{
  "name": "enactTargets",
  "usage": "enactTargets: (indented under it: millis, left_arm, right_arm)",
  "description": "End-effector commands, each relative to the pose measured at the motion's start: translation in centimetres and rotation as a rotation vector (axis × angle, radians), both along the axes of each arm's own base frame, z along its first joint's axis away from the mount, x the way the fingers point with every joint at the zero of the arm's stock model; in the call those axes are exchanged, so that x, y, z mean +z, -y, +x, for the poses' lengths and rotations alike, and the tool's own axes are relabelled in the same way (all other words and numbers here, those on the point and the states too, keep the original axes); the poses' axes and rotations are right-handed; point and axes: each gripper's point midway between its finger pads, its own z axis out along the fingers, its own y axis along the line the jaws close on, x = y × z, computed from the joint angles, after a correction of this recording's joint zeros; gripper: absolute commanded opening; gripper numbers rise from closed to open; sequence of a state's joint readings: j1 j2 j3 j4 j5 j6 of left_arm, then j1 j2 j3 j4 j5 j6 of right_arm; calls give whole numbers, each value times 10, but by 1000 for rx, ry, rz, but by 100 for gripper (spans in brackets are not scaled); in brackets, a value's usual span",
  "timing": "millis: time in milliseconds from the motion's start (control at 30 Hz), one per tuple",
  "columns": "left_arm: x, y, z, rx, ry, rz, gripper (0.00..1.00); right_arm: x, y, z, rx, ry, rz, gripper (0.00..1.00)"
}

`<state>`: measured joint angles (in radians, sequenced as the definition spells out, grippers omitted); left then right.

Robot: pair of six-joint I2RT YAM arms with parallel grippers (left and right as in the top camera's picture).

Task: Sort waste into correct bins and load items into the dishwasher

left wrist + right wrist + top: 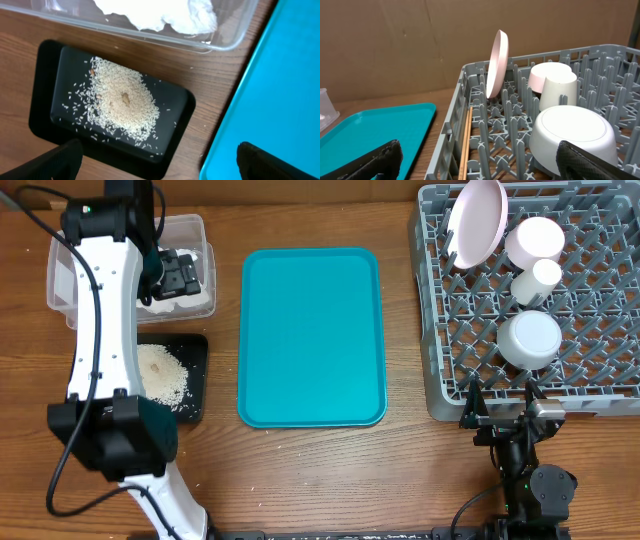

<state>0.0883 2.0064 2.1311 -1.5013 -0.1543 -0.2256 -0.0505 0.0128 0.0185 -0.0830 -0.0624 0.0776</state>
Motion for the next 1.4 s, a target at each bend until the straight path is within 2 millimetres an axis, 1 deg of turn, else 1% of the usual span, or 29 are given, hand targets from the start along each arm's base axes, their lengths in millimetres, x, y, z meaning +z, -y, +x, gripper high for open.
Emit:
enactTargets:
  millis: [0, 100, 200, 333, 600, 800, 833, 967, 1033, 1133, 1233, 1367]
  left_arm:
    - [31, 5, -16, -63, 99, 19, 100]
    - [29, 8, -31, -90, 120, 31, 100]
    - [19, 10, -47, -134, 123, 44, 100]
    - [-7, 12, -69, -155, 142, 53, 100]
    - [-67, 14, -97, -150, 297, 76, 100]
    - [-95, 16, -127, -147, 391, 89, 100]
    - [-104, 14, -139, -142, 395, 103, 100]
    - [-117, 11, -158, -129, 412, 132, 100]
    - [-124, 11, -163, -128, 420, 135, 100]
    - [-132, 13, -166, -131, 458, 130, 100]
    - [-135, 13, -165, -127, 523, 140, 100]
    - [-136, 14, -161, -125, 652, 152, 100]
  right_arm:
    - [-2, 1, 0, -6, 2, 0, 100]
    - [-2, 1, 0, -7, 2, 0, 100]
    - [-2, 1, 0, -7, 2, 0, 100]
    - [-2, 1, 0, -7, 2, 0, 100]
    - [-2, 1, 0, -7, 2, 0, 100]
    - [-2, 1, 0, -7, 2, 0, 100]
    - [-2, 1, 0, -7, 2, 0, 100]
    - [-2, 1, 0, -7, 2, 0, 100]
    - [-2, 1, 0, -7, 2, 0, 100]
    - [-2, 1, 0, -7, 2, 0, 100]
    - [-2, 1, 0, -7, 2, 0, 100]
    - [-2, 1, 0, -7, 2, 0, 100]
